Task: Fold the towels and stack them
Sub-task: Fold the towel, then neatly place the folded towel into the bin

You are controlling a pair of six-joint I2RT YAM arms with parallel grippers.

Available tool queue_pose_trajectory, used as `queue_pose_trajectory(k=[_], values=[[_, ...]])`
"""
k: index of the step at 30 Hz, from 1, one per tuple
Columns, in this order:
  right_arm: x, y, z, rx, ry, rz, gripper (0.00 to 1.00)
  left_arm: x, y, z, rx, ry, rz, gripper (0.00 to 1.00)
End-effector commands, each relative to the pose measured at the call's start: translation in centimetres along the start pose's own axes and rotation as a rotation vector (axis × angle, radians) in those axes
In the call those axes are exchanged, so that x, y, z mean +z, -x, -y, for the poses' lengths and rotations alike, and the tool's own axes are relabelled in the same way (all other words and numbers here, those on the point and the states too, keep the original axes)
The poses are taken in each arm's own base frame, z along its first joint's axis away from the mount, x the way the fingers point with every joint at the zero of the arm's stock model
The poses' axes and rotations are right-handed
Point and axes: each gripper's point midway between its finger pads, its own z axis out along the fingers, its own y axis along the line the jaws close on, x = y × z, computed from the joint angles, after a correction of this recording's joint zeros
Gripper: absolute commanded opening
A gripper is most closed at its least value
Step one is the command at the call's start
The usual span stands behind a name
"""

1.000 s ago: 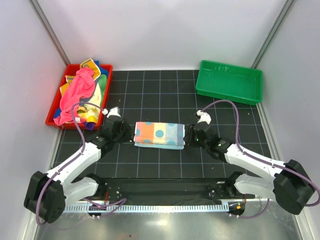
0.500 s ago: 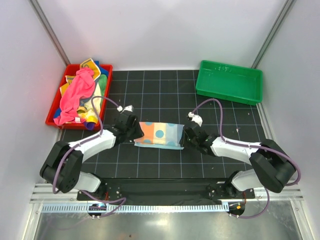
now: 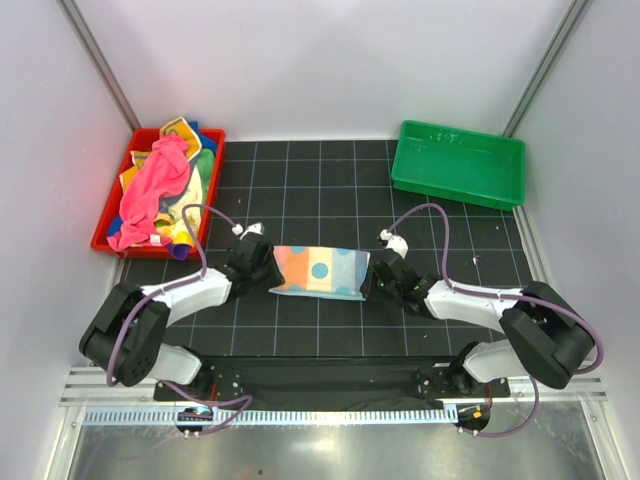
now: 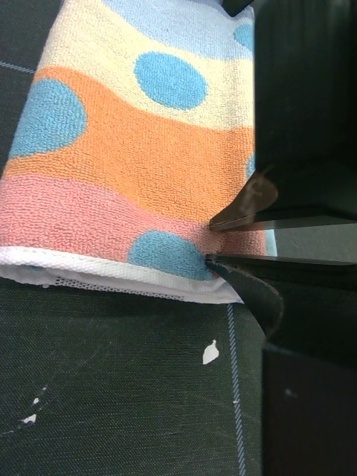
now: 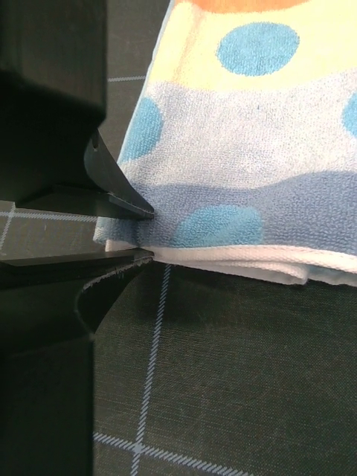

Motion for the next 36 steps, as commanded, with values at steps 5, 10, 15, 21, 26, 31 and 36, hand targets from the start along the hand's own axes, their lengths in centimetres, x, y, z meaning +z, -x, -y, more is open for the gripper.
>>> queue_pose_trajectory(k=[5,10,15,21,26,31,36], values=[[-3.1,3.4,-1.0,0.0,0.008,0.094,0.38,-2.8,3.5,1.7,0.048,-0.005,0.077,0.3],[-5.0,6.2,-1.0,-0.01,-0.029,0.175,0.5,-4.6,5.8,5.2,0.084,-0.09,0.108,0.33],[-4.1,7.5,-0.6,-0.007,-0.064,0.168,0.58,-4.1,4.8,10.0,0.118,-0.189,0.089,0.34],[-1.8,7.8,0.2,0.05,-0.038,0.103,0.61,-1.2,0.9,14.1,0.12,-0.292,0.023,0.33],[-0.2,6.7,-0.3,0.072,-0.004,0.051,0.61,1.3,-1.9,15.9,0.122,-0.362,-0.034,0.33],[1.0,4.6,-0.2,0.103,0.019,0.006,0.61,2.9,-4.4,14.4,0.119,-0.311,-0.078,0.32],[1.7,2.9,-0.3,0.105,0.012,-0.011,0.61,3.4,-5.5,14.0,0.117,-0.292,-0.1,0.31]])
